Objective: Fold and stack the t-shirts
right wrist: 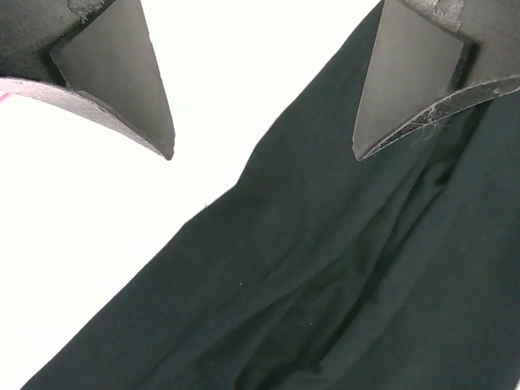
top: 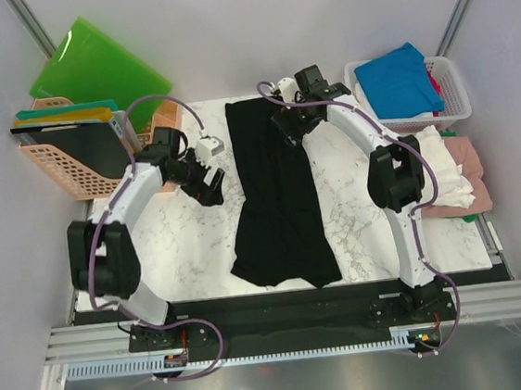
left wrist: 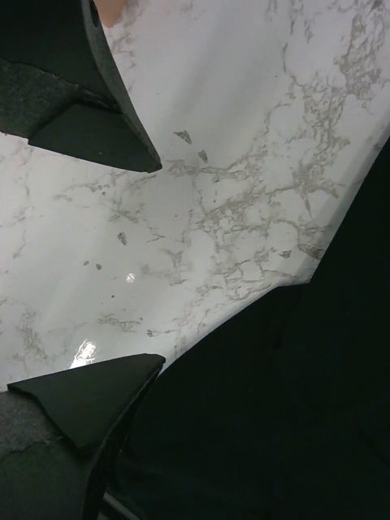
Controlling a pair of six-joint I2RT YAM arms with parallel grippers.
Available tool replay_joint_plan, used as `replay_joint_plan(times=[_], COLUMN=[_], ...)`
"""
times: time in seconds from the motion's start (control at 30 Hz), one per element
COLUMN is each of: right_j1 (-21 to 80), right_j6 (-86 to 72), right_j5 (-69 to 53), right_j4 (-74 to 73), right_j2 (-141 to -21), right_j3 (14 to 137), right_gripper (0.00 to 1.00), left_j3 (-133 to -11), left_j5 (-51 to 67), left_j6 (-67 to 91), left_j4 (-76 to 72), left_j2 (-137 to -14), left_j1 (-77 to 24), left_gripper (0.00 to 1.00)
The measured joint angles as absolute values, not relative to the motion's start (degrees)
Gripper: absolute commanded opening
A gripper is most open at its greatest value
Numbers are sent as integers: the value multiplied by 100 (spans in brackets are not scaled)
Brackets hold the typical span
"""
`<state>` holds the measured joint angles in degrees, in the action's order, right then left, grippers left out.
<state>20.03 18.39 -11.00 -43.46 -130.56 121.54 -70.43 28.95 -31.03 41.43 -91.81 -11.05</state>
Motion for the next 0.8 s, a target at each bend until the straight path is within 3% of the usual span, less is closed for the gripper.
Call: replay_joint_plan(times=[0.3, 0.5, 0.67, 0.8], right_j1=[1900, 1511, 1459, 2458], right_j6=[1645, 1470, 2368, 3105], right_j5=[-676, -1055, -1229, -899], right_j4=[-4528, -4453, -4722, -4805], right_j2=[-13778, -13961, -12763, -10621], right_j3=[12910, 12879, 10794, 8466], right_gripper=[98, 98, 98, 98], left_j3=[-8825, -9225, -8554, -7419], left_j5=[3743, 3898, 3870, 3452], left_j6=[-3098, -3089, -3089, -2926], left_j4=[4965, 5137, 5061, 4578], left_j2=[-11207, -11598, -11187, -10294], left_j1=[-902, -902, -899, -834], left_gripper=[100, 100, 100, 100])
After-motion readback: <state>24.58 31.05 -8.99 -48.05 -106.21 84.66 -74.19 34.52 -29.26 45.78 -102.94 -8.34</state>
